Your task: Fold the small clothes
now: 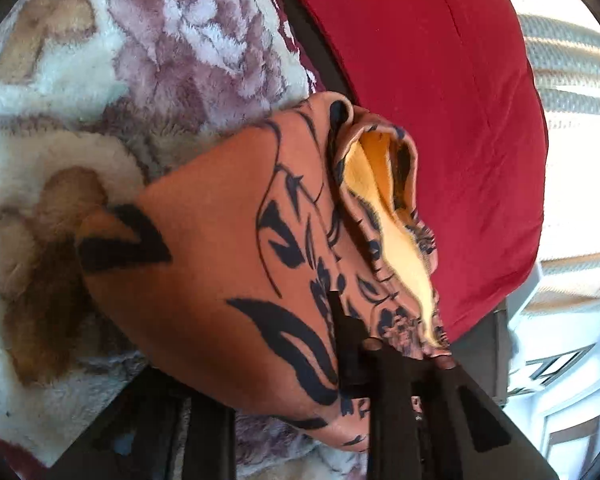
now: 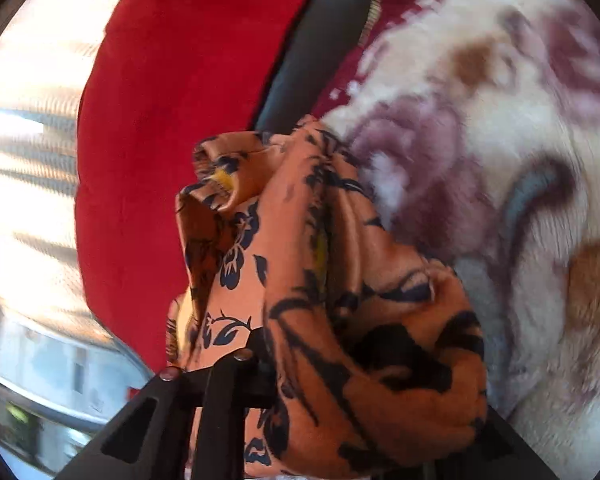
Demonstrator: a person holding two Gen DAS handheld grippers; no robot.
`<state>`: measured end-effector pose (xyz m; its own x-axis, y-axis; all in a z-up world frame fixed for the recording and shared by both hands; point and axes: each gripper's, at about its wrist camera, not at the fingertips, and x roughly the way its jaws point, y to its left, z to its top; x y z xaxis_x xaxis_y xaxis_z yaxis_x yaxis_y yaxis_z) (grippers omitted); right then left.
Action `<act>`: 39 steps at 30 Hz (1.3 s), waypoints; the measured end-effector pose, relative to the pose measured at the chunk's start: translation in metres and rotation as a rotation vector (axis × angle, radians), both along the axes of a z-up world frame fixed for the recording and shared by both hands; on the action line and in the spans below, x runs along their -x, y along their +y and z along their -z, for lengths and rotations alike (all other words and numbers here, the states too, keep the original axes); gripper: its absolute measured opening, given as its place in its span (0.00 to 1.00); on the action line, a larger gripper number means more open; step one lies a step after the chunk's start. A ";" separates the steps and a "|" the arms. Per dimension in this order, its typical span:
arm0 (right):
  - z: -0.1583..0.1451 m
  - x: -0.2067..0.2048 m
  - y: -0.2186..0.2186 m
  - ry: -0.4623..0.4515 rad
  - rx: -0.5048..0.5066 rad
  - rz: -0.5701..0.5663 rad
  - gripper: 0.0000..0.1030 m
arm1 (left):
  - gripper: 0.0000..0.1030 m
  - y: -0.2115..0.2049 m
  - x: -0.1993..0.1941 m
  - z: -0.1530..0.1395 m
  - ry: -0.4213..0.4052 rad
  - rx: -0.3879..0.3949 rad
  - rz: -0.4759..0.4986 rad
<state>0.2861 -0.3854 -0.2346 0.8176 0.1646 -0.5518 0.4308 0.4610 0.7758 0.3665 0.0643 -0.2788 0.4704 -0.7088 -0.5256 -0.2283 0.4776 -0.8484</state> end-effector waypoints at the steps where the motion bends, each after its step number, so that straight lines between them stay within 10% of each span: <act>1: -0.009 -0.003 0.002 -0.011 0.023 -0.003 0.17 | 0.19 0.000 -0.003 -0.005 0.002 0.010 0.007; 4: -0.052 -0.003 0.002 -0.199 0.056 0.001 0.16 | 0.18 0.006 -0.017 -0.052 -0.091 0.170 0.003; 8: -0.106 0.002 0.017 -0.378 0.236 -0.005 0.15 | 0.18 0.008 -0.016 -0.116 -0.289 0.064 -0.007; 14: -0.054 -0.021 0.013 -0.129 0.100 0.005 0.15 | 0.18 -0.006 0.003 -0.061 -0.069 -0.075 0.079; 24: -0.077 0.036 0.013 -0.212 0.160 0.008 0.15 | 0.18 0.003 0.062 -0.083 -0.144 -0.133 0.090; 34: -0.043 0.111 -0.006 0.029 -0.049 -0.011 0.23 | 0.29 0.021 0.122 -0.038 -0.003 -0.216 0.199; 39: -0.061 0.151 -0.021 0.028 0.004 -0.009 0.26 | 0.32 0.050 0.152 -0.088 -0.069 -0.430 0.223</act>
<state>0.1351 -0.4065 -0.1731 0.8004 0.1692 -0.5751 0.4481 0.4683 0.7615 0.2143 0.1142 -0.1908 0.3757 -0.5215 -0.7660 -0.0308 0.8191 -0.5728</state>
